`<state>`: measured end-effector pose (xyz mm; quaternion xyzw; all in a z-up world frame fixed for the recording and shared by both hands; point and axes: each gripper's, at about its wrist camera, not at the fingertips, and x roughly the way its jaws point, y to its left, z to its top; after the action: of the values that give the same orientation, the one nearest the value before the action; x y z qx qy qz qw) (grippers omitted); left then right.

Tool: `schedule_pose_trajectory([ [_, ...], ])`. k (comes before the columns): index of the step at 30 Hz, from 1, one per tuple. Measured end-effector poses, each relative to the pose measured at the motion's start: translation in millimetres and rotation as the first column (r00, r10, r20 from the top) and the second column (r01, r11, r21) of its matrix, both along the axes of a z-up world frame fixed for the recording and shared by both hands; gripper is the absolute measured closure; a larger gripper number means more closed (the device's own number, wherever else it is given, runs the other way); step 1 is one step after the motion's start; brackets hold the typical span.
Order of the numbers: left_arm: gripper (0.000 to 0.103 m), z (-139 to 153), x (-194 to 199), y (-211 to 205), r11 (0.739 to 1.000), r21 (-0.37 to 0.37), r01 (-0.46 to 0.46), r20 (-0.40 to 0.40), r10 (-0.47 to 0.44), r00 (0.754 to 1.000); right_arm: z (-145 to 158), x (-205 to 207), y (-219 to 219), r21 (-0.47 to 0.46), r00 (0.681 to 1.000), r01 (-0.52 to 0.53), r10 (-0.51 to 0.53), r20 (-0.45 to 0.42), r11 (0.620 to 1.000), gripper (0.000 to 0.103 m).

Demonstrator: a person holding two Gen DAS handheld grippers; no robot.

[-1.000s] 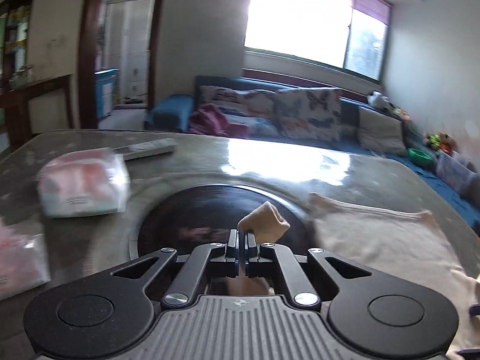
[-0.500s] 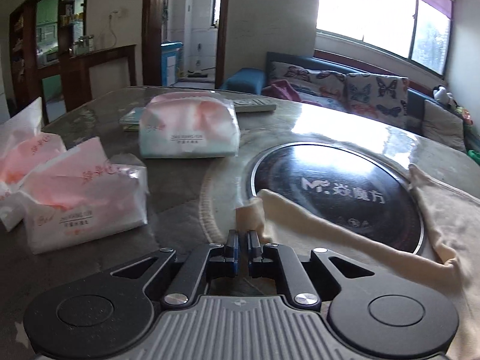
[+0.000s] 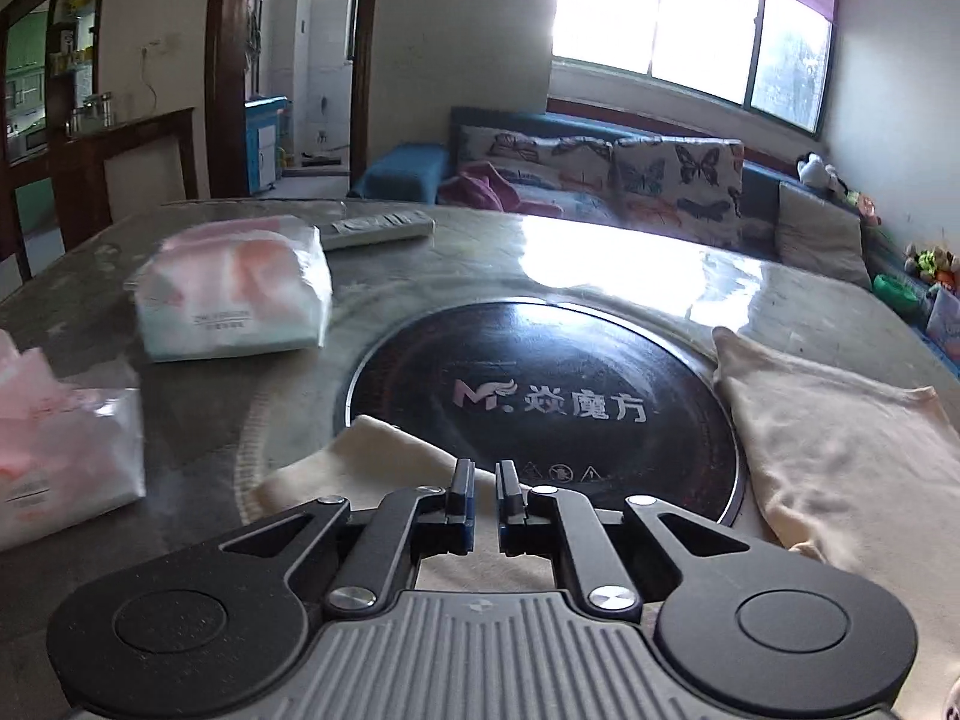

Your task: Fold clothes

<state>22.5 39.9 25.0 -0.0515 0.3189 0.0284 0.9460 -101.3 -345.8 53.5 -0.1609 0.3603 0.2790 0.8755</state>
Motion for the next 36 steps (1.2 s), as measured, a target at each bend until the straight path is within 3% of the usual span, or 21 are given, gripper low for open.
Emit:
schedule_pose_trajectory([
  [4,0.094,-12.5,14.2,4.3,0.999,0.033,-0.04,-0.04,0.042,0.998,2.9,-1.3,-2.3,0.004,1.0,0.006,-0.006,0.0,1.0,0.027],
  [12,0.094,-15.5,7.7,18.1,0.996,0.053,-0.077,-0.029,0.079,0.996,17.1,12.0,-17.1,0.069,0.998,0.06,-0.061,0.022,0.996,0.027],
  [21,0.094,-16.6,2.0,21.9,0.991,0.09,-0.103,-0.016,0.105,0.994,-6.6,33.7,-36.3,0.076,0.986,0.164,-0.163,-0.021,0.984,0.027],
  [28,0.094,-13.0,2.2,23.3,0.992,0.058,-0.112,-0.036,0.114,0.993,-2.7,32.3,-40.2,0.104,0.986,0.167,-0.166,-0.016,0.981,0.027],
  [31,0.094,-4.5,0.8,11.7,0.998,0.015,-0.065,-0.039,0.066,0.997,-6.1,36.6,-39.2,0.094,0.985,0.172,-0.17,-0.027,0.981,0.027],
  [36,0.094,12.7,4.2,-34.5,0.994,-0.049,0.099,-0.012,-0.1,0.995,-3.7,37.3,-35.6,0.093,0.988,0.157,-0.156,-0.017,0.983,0.027],
])
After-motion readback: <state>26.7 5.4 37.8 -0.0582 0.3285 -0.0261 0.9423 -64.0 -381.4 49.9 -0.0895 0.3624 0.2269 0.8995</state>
